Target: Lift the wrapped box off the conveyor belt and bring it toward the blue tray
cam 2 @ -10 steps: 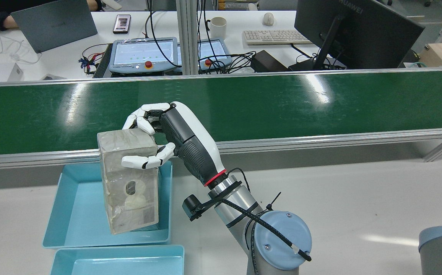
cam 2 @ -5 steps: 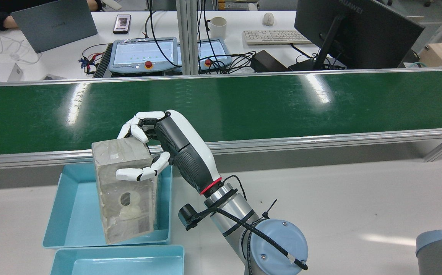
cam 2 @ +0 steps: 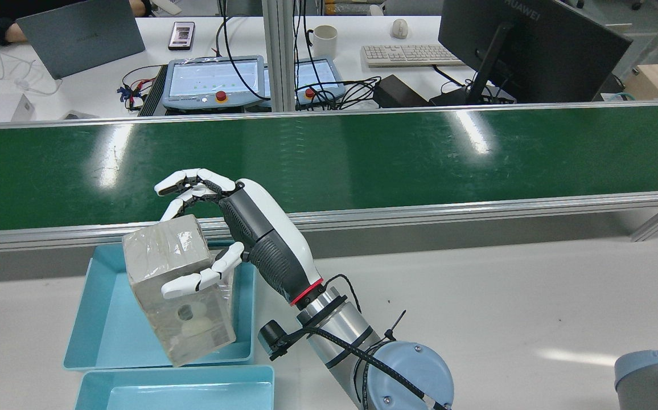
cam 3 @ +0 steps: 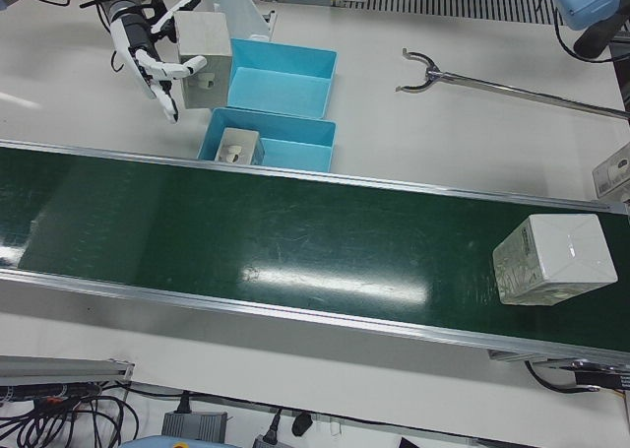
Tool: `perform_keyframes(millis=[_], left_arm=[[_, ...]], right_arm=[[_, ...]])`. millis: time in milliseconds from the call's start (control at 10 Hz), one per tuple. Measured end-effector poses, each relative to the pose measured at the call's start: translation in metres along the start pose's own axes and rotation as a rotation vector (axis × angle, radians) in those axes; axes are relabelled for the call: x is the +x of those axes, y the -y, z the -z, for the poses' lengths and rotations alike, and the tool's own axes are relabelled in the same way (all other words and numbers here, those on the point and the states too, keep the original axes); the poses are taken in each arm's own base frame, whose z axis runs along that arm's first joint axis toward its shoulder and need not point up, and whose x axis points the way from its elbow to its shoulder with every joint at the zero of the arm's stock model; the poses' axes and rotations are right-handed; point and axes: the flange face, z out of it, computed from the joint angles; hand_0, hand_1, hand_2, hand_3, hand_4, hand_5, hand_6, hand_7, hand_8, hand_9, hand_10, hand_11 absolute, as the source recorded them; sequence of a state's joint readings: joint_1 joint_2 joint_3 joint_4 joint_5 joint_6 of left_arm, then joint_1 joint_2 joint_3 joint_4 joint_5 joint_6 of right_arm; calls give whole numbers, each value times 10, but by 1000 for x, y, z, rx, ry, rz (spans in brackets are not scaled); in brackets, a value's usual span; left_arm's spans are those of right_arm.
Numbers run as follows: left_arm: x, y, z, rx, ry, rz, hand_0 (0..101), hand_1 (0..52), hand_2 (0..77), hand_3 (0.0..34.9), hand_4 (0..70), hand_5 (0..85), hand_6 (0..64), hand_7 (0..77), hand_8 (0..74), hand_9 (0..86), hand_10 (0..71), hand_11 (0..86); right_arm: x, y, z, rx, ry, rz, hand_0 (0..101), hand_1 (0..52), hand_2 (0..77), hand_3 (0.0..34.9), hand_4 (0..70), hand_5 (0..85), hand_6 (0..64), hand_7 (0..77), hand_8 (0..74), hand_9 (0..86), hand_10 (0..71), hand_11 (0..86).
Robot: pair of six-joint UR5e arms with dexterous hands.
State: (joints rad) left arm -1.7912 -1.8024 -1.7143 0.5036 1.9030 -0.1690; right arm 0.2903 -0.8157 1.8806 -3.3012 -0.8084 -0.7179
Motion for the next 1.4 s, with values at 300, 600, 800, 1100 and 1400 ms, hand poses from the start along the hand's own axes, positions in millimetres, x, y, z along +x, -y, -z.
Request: perform_keyframes(millis=[300, 600, 800, 1100, 1400], left_arm=[[0, 0, 0, 0, 0, 0, 0, 0, 5, 0, 0, 11, 0, 5, 0, 0, 0, 0], [0, 0, 0, 0, 0, 0, 0, 0, 5, 0, 0, 11, 0, 0, 0, 0, 5, 0], [0, 0, 0, 0, 0, 0, 0, 0, 5, 0, 0, 11, 0, 0, 0, 0, 0, 0], [0, 0, 0, 0, 0, 0, 0, 0, 5, 0, 0, 11, 0, 5, 0, 0, 0, 0], [0, 0, 0, 0, 0, 0, 0, 0, 5, 0, 0, 5, 0, 0, 0, 0, 0, 0]], right_arm=[[3, -1, 2, 0, -5, -3, 485, 16, 218, 101, 93, 136, 300, 224, 5, 16, 16, 49], [4, -2, 3, -1, -8, -5, 484, 142, 125, 184, 71, 131, 38, 196, 5, 22, 16, 33], [4, -4, 3, -3, -8, -8, 484, 142, 125, 184, 71, 142, 109, 196, 5, 22, 16, 33], [-16, -12, 2, -21, 8, -14, 483, 142, 147, 159, 82, 180, 109, 218, 5, 27, 11, 44], [-141, 0, -6, -13, 62, 124, 481, 153, 147, 135, 82, 213, 109, 229, 5, 33, 16, 49]])
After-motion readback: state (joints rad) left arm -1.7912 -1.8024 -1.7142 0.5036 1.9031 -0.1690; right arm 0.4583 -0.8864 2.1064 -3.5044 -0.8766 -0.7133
